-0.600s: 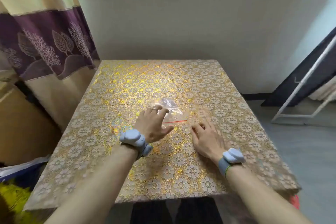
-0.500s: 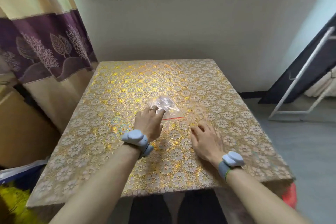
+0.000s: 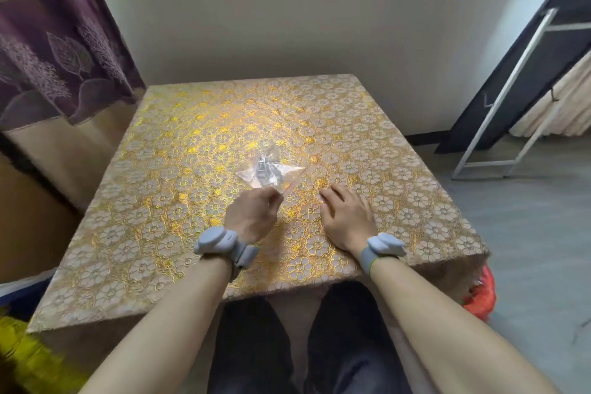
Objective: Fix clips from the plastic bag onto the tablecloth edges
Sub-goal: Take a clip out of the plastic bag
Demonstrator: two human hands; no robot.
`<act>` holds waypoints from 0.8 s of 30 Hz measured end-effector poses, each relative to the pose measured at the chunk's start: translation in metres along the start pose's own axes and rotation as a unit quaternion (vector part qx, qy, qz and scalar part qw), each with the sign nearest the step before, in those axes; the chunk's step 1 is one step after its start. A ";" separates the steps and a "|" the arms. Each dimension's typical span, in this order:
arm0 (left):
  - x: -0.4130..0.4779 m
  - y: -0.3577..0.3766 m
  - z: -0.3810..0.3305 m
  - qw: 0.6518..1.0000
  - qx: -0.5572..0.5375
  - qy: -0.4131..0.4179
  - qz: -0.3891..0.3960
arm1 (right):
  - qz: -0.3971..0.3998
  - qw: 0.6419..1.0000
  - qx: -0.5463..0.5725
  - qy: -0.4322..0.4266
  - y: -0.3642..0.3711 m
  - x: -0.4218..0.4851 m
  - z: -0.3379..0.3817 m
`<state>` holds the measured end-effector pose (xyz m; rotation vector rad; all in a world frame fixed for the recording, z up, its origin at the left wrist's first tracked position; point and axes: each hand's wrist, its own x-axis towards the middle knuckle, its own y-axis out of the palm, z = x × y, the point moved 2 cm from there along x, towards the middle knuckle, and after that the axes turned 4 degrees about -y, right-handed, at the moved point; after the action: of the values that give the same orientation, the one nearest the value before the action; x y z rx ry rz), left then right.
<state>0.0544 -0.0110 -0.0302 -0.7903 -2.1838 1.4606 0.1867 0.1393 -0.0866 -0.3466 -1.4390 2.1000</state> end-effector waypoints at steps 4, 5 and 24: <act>-0.014 0.015 -0.002 0.987 -0.161 -0.013 0.002 | 0.004 1.000 0.009 0.000 -0.001 -0.001 0.000; -0.018 0.018 -0.002 0.981 -0.193 -0.025 0.012 | 0.002 1.000 0.013 0.000 -0.001 -0.004 0.000; -0.034 0.046 -0.003 0.953 -0.280 -0.100 0.059 | -0.076 0.974 0.207 0.044 -0.006 -0.030 0.000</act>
<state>0.0932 -0.0172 -0.0716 -1.0000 -2.8044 0.9999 0.2122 0.1235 -0.0841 -0.1560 -0.9145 2.1600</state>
